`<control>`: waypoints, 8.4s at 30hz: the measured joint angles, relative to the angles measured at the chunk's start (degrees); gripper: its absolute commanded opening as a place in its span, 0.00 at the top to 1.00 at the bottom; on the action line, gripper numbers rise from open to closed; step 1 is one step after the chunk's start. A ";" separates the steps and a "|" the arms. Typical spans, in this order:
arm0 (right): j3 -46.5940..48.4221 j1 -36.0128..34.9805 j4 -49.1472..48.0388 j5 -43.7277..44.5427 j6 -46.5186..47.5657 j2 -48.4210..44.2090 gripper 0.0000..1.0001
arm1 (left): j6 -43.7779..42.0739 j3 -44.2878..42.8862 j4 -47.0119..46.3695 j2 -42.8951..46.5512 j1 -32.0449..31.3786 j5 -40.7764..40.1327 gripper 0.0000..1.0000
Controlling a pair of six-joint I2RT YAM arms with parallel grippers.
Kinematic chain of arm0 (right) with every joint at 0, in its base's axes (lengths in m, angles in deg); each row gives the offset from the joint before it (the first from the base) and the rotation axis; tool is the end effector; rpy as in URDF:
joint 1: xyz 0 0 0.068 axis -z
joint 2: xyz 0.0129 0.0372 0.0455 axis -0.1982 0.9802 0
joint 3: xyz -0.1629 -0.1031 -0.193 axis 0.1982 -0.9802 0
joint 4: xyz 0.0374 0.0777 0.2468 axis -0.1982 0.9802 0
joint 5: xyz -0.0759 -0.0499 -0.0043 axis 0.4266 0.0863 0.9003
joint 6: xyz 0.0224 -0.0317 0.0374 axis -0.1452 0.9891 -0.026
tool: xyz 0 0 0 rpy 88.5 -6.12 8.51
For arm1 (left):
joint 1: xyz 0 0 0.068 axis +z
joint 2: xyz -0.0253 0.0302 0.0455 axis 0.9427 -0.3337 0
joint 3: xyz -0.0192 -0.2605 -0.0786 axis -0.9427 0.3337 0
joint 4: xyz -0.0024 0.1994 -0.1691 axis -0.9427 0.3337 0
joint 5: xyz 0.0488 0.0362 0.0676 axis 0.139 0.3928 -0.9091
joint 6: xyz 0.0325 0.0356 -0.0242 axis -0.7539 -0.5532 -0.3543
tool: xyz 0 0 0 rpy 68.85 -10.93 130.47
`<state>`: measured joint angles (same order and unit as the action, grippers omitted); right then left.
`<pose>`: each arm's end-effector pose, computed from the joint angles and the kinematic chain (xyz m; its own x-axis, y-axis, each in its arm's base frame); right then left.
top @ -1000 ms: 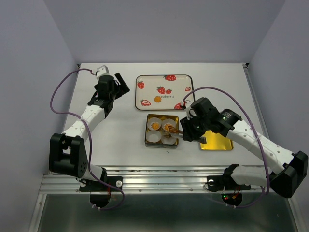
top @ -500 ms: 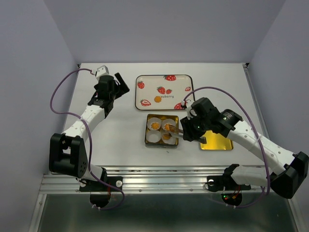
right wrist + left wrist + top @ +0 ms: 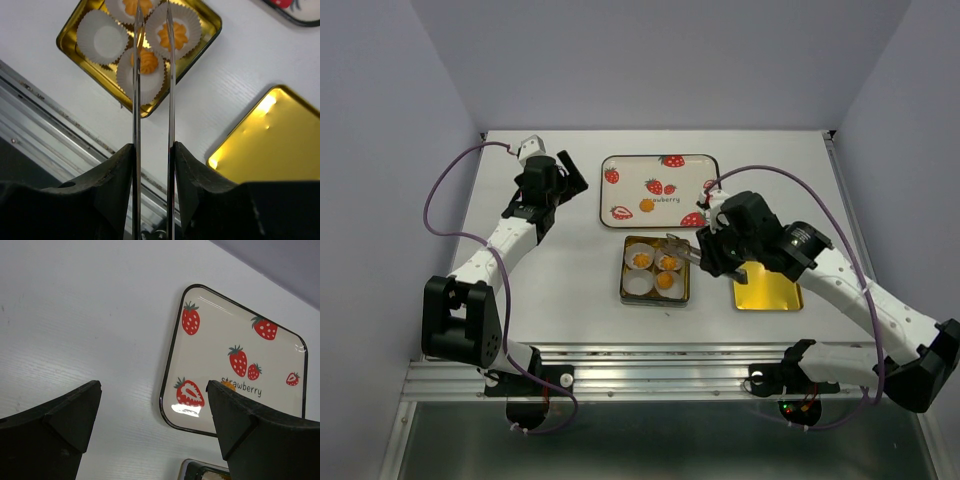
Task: Pack the cookies
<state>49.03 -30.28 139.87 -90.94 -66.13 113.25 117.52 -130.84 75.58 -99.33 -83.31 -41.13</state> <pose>0.1693 0.1546 0.3319 -0.6630 -0.4047 -0.6299 -0.6136 0.7757 0.1474 0.3271 -0.0684 0.2922 -0.3166 -0.4244 -0.8483 -0.0994 0.9043 -0.4153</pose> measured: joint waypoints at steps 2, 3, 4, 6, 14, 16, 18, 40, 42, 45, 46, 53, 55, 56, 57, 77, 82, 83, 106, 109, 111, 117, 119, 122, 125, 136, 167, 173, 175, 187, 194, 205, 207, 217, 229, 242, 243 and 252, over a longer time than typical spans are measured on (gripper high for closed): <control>0.37 0.00 -2.67 2.80 0.28 0.04 0.57 | 0.00 0.00 0.00 0.00 0.00 -0.11 0.01; 0.46 0.00 -3.93 3.74 0.28 0.15 0.57 | 0.00 0.00 0.00 0.00 0.00 -0.13 0.01; 0.90 0.00 -5.20 4.79 0.28 0.92 0.57 | 0.00 0.00 0.02 0.09 0.00 -0.13 0.01; 2.25 0.00 -9.49 7.32 0.26 4.13 0.56 | 0.00 0.00 0.00 0.33 0.00 -0.17 0.01; 11.17 0.79 -20.13 11.87 0.52 22.88 0.48 | -0.07 0.00 -0.02 1.75 0.00 -0.81 0.01; 13.62 0.90 -21.57 13.07 0.52 26.99 0.45 | -0.07 0.00 0.00 1.99 0.00 -0.98 0.01; 14.88 1.27 -22.32 13.90 0.55 29.31 0.44 | -0.07 0.02 0.00 2.32 0.00 -1.25 0.01; 17.68 3.13 -23.47 15.89 0.11 39.58 0.49 | -0.07 0.20 0.02 3.45 0.00 -2.84 0.01; 17.68 3.13 -23.54 15.47 -0.02 39.58 0.50 | -0.07 0.20 0.02 3.45 0.00 -2.89 0.01; 17.68 3.15 -23.50 14.86 -0.48 39.58 0.50 | -0.07 0.20 0.02 3.45 0.00 -2.89 0.01; 17.68 3.15 -23.52 14.80 -0.68 39.58 0.50 | -0.07 0.20 0.02 3.45 0.00 -2.89 0.01; 17.64 3.17 -23.47 14.25 -1.57 39.47 0.59 | -0.04 0.20 0.02 3.45 0.00 -2.86 0.01; 17.55 3.17 -23.47 14.23 -1.73 39.34 0.61 | -0.04 0.20 0.02 3.45 0.00 -2.89 0.01; 17.53 3.17 -23.45 14.23 -1.88 39.28 0.61 | -0.04 0.20 0.02 3.45 0.00 -2.86 0.01; 17.51 3.17 -23.45 14.23 -1.90 39.17 0.62 | -0.04 0.20 0.02 3.48 0.00 -2.86 0.01; 4.20 3.39 -24.81 -0.09 4.70 17.07 0.67 | 0.26 0.70 0.00 4.22 0.00 -2.03 0.01; 0.76 2.05 -21.38 -5.25 8.46 12.96 0.67 | 0.39 1.14 0.00 4.24 -0.02 -1.29 0.01; 0.09 1.05 -20.57 -5.75 9.29 12.41 0.67 | 0.46 1.31 -0.07 4.26 -0.07 -1.18 0.01; -4.57 -2.73 -11.43 -11.02 14.88 8.31 0.62 | 1.14 3.78 0.07 6.56 -1.90 -1.18 0.01; -4.68 -2.73 -11.45 -11.17 14.93 8.31 0.59 | 1.14 3.78 0.07 6.64 -2.03 -1.22 0.01; -4.68 -2.73 -11.43 -11.30 14.97 8.31 0.53 | 1.11 3.78 0.04 6.73 -2.12 -1.29 0.01; -4.68 -3.02 -11.41 -11.41 15.30 8.33 0.48 | 1.11 3.78 0.04 6.75 -2.16 -1.40 0.01; -4.68 -3.02 -11.41 -11.41 15.30 8.33 0.47 | 1.11 3.78 0.04 6.75 -2.16 -1.40 0.01; -4.68 -3.02 -11.43 -11.39 15.30 8.33 0.48 | 1.11 3.78 0.04 6.75 -2.16 -1.40 0.01; -4.68 -3.02 -11.43 -11.34 15.30 8.33 0.48 | 1.11 3.78 0.04 6.75 -2.16 -1.40 0.01; -4.42 -3.02 -12.26 -7.06 12.90 6.95 0.52 | 1.07 3.78 0.04 6.75 -2.16 -1.79 0.01; 2.32 36.94 -40.26 15.39 -0.68 34.93 0.60 | 1.16 9.42 -0.04 8.46 -2.60 2.64 0.01; 2.25 40.30 -46.95 11.85 3.52 43.32 0.49 | 1.16 9.42 -0.09 8.59 -2.78 3.23 0.01; 2.25 41.09 -47.87 10.23 4.24 45.11 0.31 | 1.18 9.42 -0.13 8.59 -2.91 3.28 0.01; 2.08 41.66 -42.38 8.24 4.22 42.23 0.00 | 1.31 9.42 -1.03 8.50 -2.97 3.48 0.01; 0.50 40.85 -34.64 9.99 0.94 26.21 0.00 | 1.07 9.07 -2.60 6.32 -2.97 4.48 0.01; -2.40 16.22 -9.81 16.26 -8.79 20.70 0.04 | 0.22 7.43 -3.06 4.09 -2.97 5.25 0.01; -3.50 13.57 -6.58 16.33 -11.08 22.25 0.10 | 0.20 7.37 -3.10 4.09 -2.97 5.49 0.01; -9.51 12.76 -5.29 16.26 -15.82 24.70 0.53 | 0.24 7.37 -3.13 4.09 -2.97 7.17 0.01; -11.76 12.74 -8.92 16.94 -16.11 27.08 0.99 | 0.92 7.45 -3.08 4.94 -2.99 7.17 0.01; -2.45 12.76 -17.73 -1.75 -15.85 4.90 0.99 | 1.05 7.82 -3.93 6.88 -2.99 7.08 0.01; -2.16 12.76 -19.52 -3.80 -15.89 4.04 0.99 | 1.05 7.93 -4.02 6.88 -2.99 7.15 0.01; -10.05 12.81 -47.93 -33.90 -24.22 4.35 0.99 | 1.01 9.33 -5.79 6.99 -3.02 8.50 0.01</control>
<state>38.97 -17.48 91.93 -124.84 -90.35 117.60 118.53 -121.51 69.78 -92.33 -86.32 -32.63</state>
